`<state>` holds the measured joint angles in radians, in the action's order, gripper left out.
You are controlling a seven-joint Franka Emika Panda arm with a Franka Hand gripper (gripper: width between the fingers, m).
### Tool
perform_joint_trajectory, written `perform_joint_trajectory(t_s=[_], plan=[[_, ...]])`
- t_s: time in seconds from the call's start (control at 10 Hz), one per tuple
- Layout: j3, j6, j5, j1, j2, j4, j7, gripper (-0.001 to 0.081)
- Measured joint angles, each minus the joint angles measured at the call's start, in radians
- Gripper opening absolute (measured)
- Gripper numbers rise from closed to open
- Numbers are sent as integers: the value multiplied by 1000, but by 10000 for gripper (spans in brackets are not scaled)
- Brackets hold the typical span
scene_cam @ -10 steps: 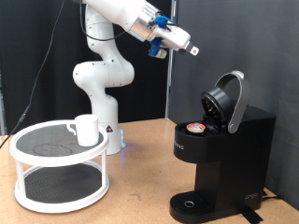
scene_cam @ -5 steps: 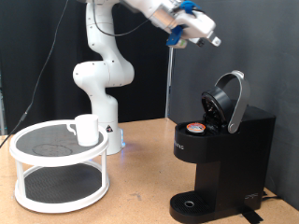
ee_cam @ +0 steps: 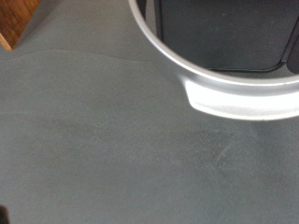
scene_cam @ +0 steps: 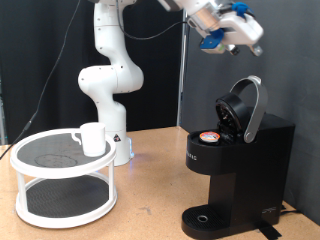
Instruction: Make a cup of coffee with the keurig machine
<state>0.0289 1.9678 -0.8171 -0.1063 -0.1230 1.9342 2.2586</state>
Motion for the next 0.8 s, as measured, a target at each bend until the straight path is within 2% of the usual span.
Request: perform_joint_trajectory(t_s=[0.4, 0.8], plan=[[67, 5, 99, -26, 95, -90, 41, 734], [124, 16, 147, -59, 194, -171, 88, 734]])
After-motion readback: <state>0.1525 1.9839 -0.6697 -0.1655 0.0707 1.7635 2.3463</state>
